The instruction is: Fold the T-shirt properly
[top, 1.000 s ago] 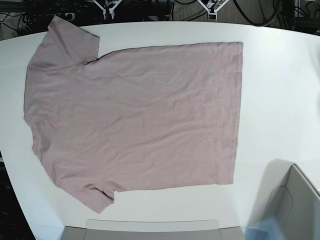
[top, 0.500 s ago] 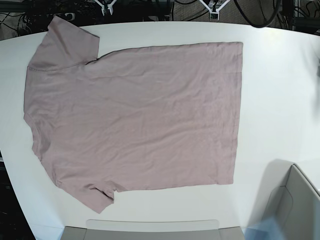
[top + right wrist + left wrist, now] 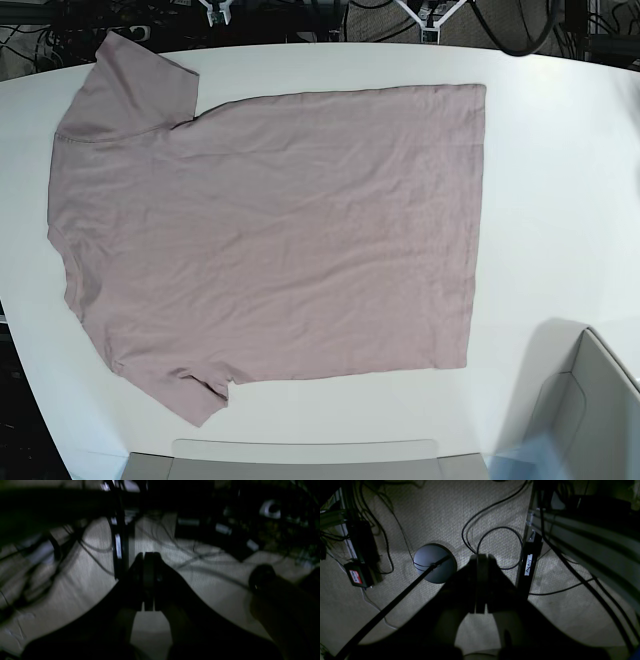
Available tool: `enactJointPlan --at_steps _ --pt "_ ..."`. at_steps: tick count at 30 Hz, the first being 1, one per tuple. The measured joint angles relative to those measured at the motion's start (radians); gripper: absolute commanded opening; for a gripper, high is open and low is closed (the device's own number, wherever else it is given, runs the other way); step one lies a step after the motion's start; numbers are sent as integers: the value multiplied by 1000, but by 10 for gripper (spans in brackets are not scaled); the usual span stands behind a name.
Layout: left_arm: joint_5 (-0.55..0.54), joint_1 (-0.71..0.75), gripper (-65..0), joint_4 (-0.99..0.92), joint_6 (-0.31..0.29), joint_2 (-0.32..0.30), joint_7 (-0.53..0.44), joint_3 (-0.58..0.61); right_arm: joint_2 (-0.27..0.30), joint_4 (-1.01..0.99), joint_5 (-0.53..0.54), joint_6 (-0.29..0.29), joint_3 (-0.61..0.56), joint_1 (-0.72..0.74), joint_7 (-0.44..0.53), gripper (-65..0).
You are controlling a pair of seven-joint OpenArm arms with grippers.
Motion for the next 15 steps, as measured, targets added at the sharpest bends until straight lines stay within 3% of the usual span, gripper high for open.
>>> enactJointPlan --at_steps 7,15 --pt "-1 101 -649 33 9 -75 17 0 72 106 -1 -9 0 -141 -6 -646" --pt "-2 361 -649 461 3 -74 27 -54 121 464 2 -11 0 -372 -14 -647"
